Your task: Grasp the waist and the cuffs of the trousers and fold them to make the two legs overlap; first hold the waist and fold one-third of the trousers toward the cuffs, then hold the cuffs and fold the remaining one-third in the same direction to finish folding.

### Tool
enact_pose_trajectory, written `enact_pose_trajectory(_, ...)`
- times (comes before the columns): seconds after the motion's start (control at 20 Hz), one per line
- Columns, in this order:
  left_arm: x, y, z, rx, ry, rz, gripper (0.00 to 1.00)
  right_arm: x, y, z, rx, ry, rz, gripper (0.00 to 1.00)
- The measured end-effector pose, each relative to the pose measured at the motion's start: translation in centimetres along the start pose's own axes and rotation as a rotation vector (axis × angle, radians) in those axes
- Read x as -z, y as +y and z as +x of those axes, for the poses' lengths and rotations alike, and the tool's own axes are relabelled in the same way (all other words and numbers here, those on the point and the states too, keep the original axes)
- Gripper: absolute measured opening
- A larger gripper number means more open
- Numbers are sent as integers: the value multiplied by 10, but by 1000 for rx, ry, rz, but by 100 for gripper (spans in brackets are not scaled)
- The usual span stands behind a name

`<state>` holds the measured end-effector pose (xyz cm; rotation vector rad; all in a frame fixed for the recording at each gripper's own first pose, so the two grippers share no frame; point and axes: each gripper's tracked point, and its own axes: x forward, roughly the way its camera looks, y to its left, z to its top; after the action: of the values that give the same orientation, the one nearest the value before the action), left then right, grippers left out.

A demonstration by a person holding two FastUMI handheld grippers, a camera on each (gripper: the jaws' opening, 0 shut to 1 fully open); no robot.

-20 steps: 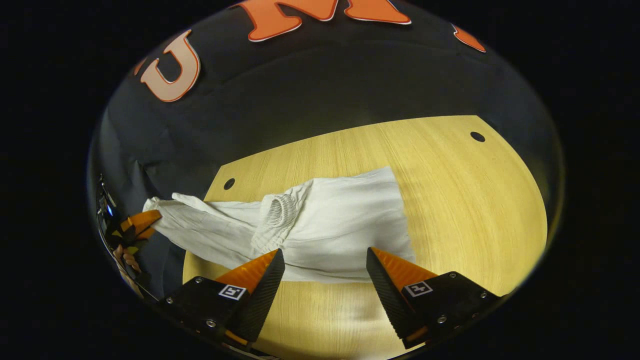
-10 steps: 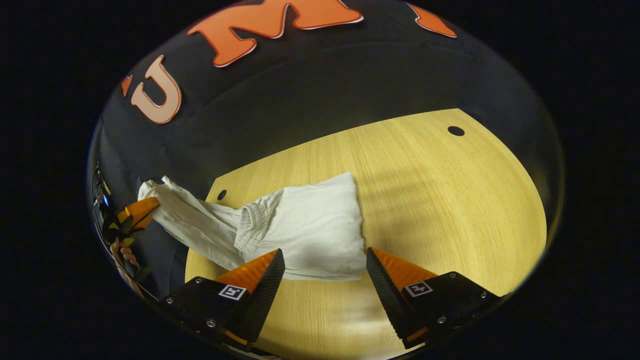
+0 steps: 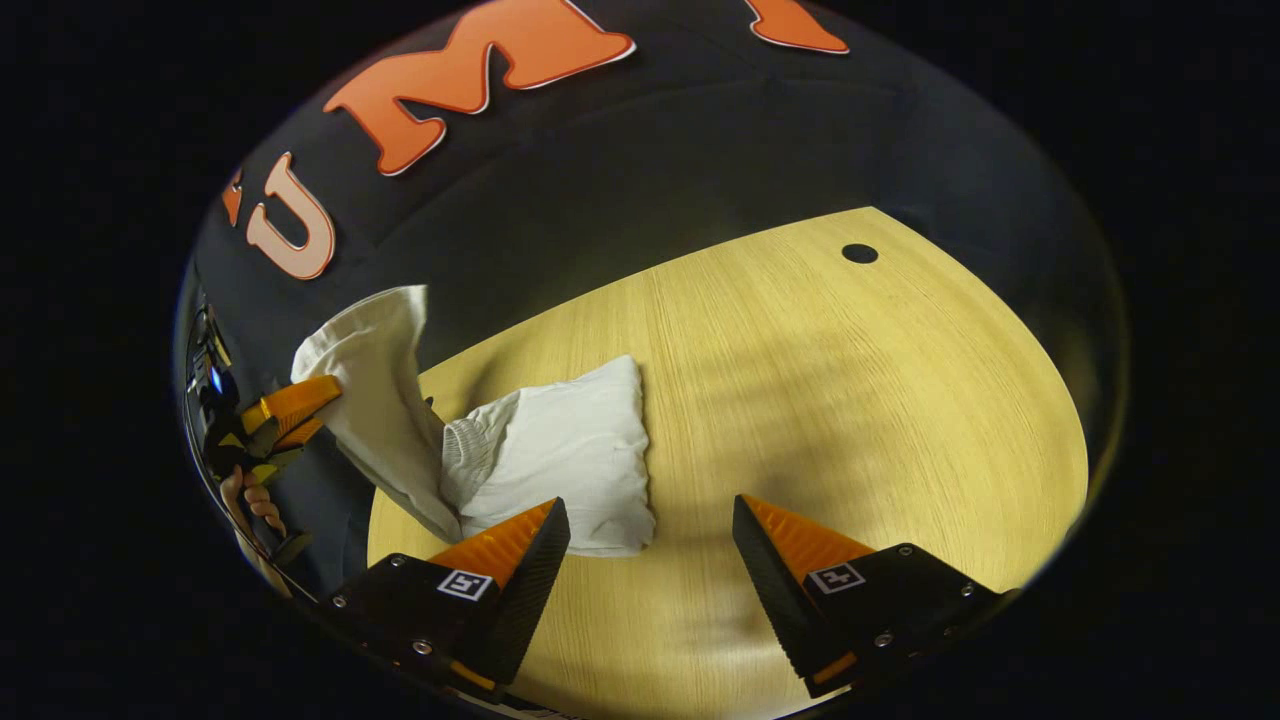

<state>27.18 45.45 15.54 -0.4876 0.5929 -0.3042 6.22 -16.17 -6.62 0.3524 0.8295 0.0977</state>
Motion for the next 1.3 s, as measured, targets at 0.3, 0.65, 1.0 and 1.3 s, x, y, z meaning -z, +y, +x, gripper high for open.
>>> enact_pose_trajectory(0.3,79,-41,54,11,161,87,2,4,-35,-10,22,-4,40,99)
enact_pose_trajectory(0.65,154,-56,81,14,320,79,35,12,-46,-16,30,-3,63,98)
enact_pose_trajectory(1.0,150,-51,46,2,266,220,99,8,-34,-20,28,-27,62,99)
enact_pose_trajectory(1.3,87,-16,-24,-93,28,291,100,-12,-12,-27,54,-92,-50,99)
